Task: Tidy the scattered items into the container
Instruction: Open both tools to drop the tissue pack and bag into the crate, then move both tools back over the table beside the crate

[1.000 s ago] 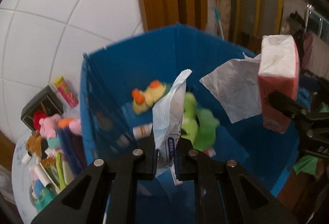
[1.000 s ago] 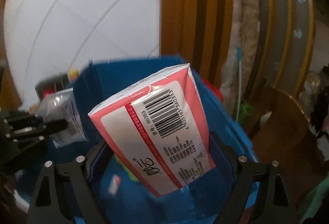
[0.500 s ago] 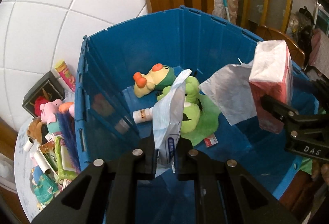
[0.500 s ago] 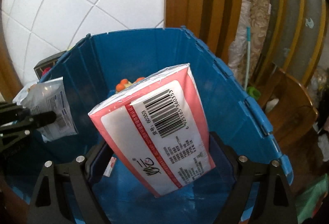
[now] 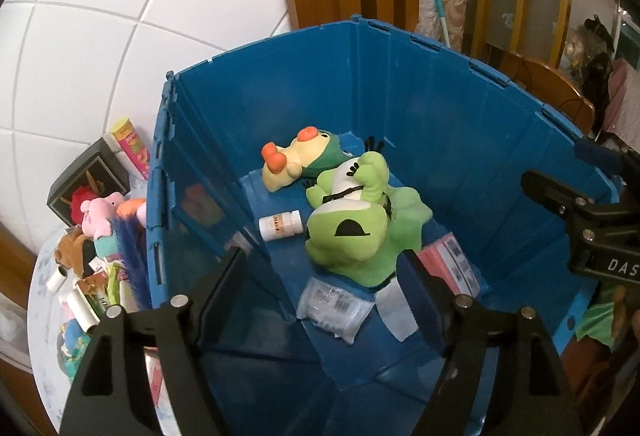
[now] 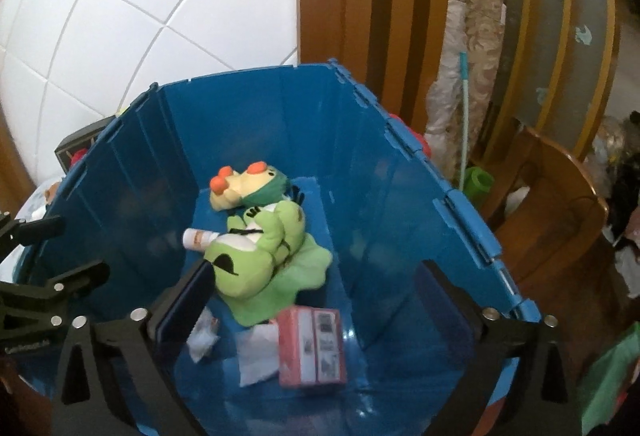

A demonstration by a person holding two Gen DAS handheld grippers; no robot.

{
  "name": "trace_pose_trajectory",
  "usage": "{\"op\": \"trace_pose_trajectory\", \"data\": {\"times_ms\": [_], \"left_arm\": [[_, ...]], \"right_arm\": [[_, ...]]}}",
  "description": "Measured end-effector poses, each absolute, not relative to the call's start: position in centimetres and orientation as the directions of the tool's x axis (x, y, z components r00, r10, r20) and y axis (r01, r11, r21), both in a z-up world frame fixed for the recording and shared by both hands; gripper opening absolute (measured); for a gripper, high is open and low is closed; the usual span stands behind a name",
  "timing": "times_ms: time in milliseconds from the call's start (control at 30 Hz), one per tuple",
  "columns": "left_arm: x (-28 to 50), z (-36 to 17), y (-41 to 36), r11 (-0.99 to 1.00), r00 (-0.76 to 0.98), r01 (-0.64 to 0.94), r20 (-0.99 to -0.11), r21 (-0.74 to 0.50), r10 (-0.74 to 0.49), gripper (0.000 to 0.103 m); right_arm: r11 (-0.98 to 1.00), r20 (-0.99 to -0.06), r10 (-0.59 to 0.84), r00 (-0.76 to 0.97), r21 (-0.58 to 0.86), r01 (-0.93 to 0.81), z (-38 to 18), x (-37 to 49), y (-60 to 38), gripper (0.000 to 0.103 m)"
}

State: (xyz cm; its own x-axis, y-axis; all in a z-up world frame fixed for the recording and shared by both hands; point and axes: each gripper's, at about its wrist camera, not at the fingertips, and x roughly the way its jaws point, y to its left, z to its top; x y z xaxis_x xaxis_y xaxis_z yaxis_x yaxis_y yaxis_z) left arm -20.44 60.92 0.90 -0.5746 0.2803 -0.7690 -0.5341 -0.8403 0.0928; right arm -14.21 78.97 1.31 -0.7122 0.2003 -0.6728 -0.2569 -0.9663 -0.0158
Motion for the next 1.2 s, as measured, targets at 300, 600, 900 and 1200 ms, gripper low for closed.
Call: {"op": "trace_pose_trajectory", "data": {"times_ms": [300, 600, 900, 1200], "left_arm": [[-20.3, 1.3, 60.4, -0.843, -0.581, -0.532, -0.759, 0.083, 0.292, 0.077], [-20.7, 2.8, 57.5, -0.865, -0.619, -0.498, -0.724, 0.063, 0.304, 0.077], [-21.4, 4.3, 50.9, -0.913, -0.681, -0.406, -0.678, 0.035, 0.277, 0.077], [-22.3, 3.0, 41.3, -0.96, -0.704, -0.281, -0.684, 0.02, 0.192, 0.077]], "right_arm": [[-0.963, -0.679, 0.209, -0.704, -0.018, -0.268, 1.1, -14.6, 78.9, 0.102], [-0.964, -0.678, 0.205, -0.706, -0.016, -0.264, 1.1, -14.9, 77.2, 0.102], [-0.973, -0.68, 0.174, -0.712, -0.007, -0.232, 0.9, -15.9, 73.6, 0.102], [-0.989, -0.647, 0.116, -0.754, -0.002, -0.15, 2.2, -17.0, 65.8, 0.103]]}}
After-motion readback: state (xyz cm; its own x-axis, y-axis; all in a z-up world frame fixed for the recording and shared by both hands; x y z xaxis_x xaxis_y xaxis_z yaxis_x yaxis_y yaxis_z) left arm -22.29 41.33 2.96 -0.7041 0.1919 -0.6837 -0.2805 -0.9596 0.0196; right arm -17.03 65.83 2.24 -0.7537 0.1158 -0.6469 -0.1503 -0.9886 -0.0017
